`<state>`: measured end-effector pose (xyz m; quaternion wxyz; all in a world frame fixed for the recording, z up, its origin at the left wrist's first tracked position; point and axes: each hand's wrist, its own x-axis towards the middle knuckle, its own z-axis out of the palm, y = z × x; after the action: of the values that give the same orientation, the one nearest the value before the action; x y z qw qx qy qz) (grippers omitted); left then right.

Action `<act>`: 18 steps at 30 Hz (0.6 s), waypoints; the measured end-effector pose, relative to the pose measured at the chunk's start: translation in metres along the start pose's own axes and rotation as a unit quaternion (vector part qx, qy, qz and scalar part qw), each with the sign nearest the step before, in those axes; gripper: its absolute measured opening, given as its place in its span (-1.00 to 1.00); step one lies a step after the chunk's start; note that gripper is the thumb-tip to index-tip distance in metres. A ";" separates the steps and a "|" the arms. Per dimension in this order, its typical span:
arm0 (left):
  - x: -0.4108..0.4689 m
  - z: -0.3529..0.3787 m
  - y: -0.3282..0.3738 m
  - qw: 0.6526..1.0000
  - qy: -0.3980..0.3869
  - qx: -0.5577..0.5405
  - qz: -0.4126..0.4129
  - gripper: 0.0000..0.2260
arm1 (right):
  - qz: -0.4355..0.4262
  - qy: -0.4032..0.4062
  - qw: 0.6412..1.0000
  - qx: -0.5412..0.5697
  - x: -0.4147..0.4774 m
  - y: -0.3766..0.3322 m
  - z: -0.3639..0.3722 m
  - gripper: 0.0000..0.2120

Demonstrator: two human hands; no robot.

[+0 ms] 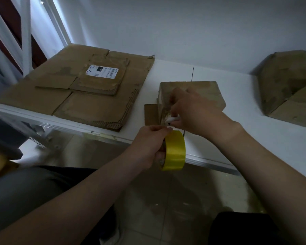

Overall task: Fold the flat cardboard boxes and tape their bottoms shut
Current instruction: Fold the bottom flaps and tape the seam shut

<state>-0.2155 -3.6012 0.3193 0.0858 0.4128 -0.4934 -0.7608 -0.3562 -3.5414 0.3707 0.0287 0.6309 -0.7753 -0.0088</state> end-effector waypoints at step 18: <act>-0.023 -0.027 0.022 0.966 -0.033 0.246 -0.071 -0.92 | -0.025 -0.013 0.992 0.123 -0.009 0.036 0.013 -0.74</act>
<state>-0.1875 -3.6181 0.3454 -0.0890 0.4300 -0.6370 -0.6336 -0.3901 -3.5258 0.3589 -0.0592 0.6485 -0.7550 0.0773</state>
